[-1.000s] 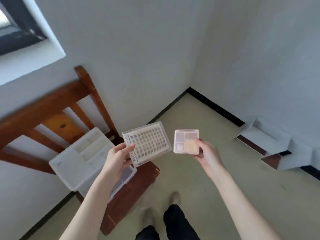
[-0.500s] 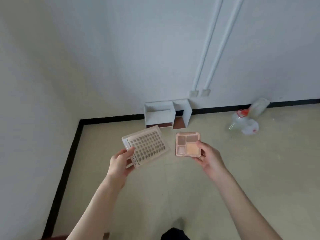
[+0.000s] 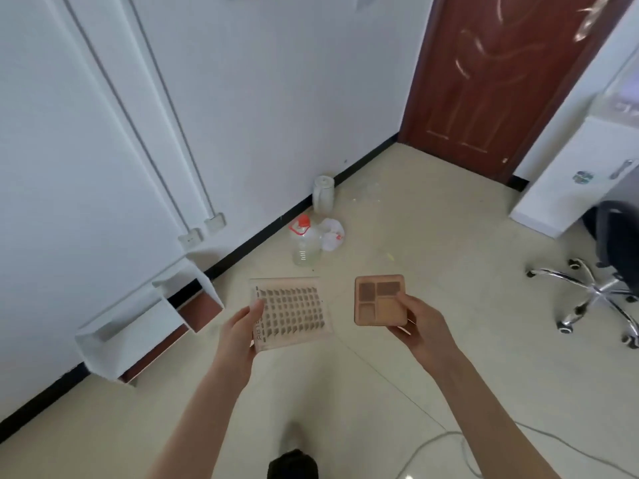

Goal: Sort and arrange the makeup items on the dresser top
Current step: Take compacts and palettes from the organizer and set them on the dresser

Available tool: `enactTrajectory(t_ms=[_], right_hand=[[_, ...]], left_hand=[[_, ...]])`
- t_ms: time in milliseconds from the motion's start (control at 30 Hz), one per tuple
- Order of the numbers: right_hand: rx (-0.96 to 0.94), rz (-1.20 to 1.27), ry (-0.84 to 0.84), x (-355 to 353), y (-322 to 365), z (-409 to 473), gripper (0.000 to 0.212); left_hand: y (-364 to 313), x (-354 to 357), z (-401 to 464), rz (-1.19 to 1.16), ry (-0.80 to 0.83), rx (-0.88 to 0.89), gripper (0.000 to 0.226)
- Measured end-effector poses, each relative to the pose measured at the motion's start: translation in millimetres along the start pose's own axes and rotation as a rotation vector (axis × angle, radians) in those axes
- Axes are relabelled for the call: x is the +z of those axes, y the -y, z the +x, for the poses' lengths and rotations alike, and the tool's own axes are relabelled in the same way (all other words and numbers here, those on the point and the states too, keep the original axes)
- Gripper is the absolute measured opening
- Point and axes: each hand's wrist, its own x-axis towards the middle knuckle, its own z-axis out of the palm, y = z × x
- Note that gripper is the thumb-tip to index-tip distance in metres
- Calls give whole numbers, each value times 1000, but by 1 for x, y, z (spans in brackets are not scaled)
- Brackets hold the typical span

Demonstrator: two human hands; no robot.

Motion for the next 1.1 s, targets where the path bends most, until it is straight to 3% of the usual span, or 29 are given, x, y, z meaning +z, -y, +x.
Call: enactTrajectory(t_ms=[400, 667, 1100], right_hand=[[-118, 255, -326, -73, 152, 169, 9], [-157, 400, -471, -137, 234, 259, 9], [-197, 453, -567, -326, 399, 427, 8]], left_hand=[[-65, 254, 209, 178, 329, -120, 20], [-86, 418, 285, 321, 524, -168, 17], [-55, 738, 364, 390, 586, -227, 21]])
